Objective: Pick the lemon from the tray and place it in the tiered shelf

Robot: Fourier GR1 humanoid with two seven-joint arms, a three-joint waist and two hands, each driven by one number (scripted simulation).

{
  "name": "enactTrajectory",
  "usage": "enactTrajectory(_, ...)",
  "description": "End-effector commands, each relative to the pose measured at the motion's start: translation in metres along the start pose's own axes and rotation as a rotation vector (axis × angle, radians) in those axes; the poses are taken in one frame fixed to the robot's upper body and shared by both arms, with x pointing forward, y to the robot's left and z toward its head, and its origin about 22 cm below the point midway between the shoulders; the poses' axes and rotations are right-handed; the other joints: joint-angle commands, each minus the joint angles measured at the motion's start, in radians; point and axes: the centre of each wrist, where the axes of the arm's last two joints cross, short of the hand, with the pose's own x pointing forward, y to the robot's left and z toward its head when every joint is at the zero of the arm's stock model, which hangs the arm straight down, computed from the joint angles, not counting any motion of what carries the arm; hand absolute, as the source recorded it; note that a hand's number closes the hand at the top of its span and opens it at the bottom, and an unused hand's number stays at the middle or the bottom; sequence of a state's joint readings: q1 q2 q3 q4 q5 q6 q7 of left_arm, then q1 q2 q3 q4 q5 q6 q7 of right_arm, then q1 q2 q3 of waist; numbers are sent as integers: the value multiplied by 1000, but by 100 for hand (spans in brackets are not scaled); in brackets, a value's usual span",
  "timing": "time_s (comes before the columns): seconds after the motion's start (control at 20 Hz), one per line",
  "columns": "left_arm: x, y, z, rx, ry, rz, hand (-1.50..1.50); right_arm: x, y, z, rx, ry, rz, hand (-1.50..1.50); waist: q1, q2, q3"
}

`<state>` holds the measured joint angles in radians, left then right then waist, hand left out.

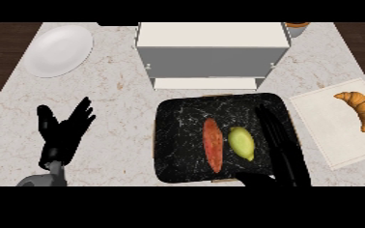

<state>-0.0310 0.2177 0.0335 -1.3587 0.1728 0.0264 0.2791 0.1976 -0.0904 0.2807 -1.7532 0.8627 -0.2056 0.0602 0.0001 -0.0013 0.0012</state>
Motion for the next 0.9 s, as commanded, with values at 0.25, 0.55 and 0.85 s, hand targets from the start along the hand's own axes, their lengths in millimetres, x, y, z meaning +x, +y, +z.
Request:
enactTrajectory(0.25, 4, 9, 0, 8, 7, -8, 0, -12, 19, -30, -54, -16, -11, -150, 1, 1, -1)
enactTrajectory(0.55, -8, 12, -3, 16, -2, 4, 0, -5, 26, -36, -50, -47, -24, -150, 1, 1, -1)
enactTrajectory(0.85, 17, 2, -7, -7, -2, 2, 0, -9, 31, -44, 155, -138, 179, 150, 5, 2, -2)
